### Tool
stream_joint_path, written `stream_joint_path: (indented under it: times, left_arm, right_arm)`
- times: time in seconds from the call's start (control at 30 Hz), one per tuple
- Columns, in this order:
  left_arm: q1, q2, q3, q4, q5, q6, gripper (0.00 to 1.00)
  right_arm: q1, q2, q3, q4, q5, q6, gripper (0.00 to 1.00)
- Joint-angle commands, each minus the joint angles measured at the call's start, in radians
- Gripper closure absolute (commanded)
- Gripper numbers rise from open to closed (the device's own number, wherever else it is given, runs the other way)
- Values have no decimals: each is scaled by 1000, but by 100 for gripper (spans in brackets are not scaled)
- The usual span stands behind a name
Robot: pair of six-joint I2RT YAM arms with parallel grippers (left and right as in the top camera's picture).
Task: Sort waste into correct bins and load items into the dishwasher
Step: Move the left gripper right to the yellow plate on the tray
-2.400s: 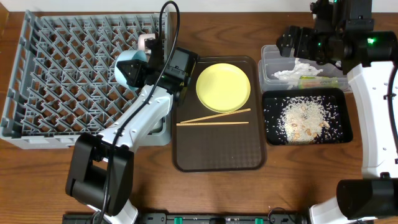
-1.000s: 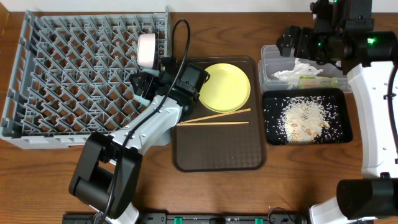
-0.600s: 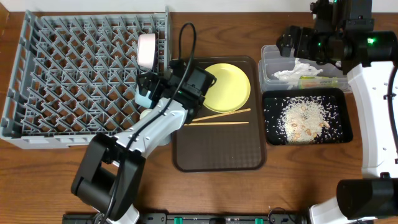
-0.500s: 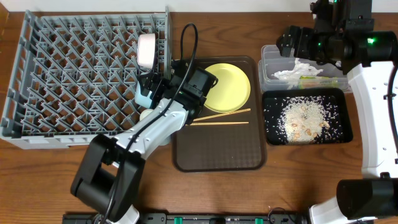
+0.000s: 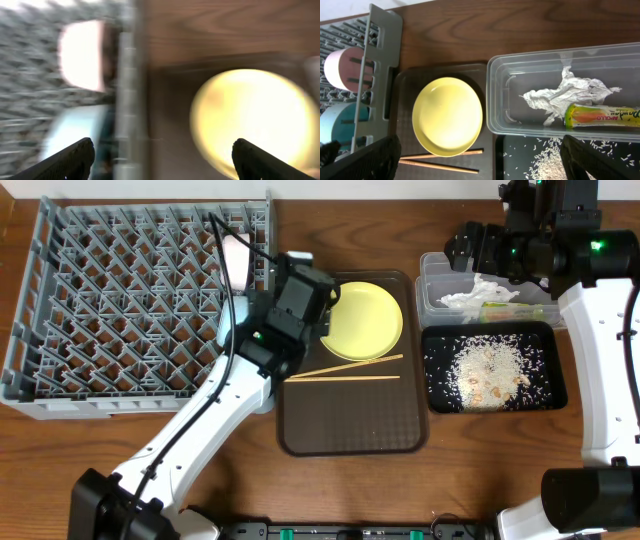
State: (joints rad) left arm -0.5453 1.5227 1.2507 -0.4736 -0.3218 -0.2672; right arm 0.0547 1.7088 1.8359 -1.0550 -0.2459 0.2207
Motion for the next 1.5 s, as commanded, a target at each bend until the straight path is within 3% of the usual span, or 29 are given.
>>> stream_joint_path:
  times: [0.0, 0.17, 0.2, 0.23, 0.53, 0.7, 0.77, 0.97, 1.1, 1.2, 1.3, 1.47]
  left_arm:
    - [4, 36, 96, -50, 191, -98, 11]
    - [47, 204, 358, -283, 290, -105, 11]
    - [51, 243, 397, -315, 314, -105, 4]
    - [52, 278, 428, -336, 342, -108, 3]
    - [35, 410, 455, -347, 604, -112, 3]
    - [35, 412, 452, -356, 564, -109, 3]
    - [39, 413, 452, -358, 526, -114, 8]
    - [34, 420, 414, -406, 297, -448, 9]
    - [24, 421, 369, -383, 232, -569, 13]
    - [13, 421, 336, -336, 227, -588, 17]
    - [0, 421, 302, -294, 225, -594, 29]
    - [-17, 421, 253, -259, 222, -676, 31]
  right_arm:
    - [6, 6, 0, -1, 3, 7, 1]
    - [6, 6, 0, -1, 3, 7, 1]
    - [6, 6, 0, -1, 3, 7, 1]
    - [6, 6, 0, -1, 3, 7, 1]
    - [6, 6, 0, -1, 3, 7, 1]
    - [6, 6, 0, -1, 3, 7, 1]
    - [6, 6, 0, -1, 3, 7, 1]
    - [6, 6, 0, -1, 3, 7, 1]
    - [6, 6, 0, -1, 3, 7, 1]
    - [6, 6, 0, -1, 3, 7, 1]
    - [6, 6, 0, -1, 3, 7, 1]
    - [6, 6, 0, -1, 3, 7, 1]
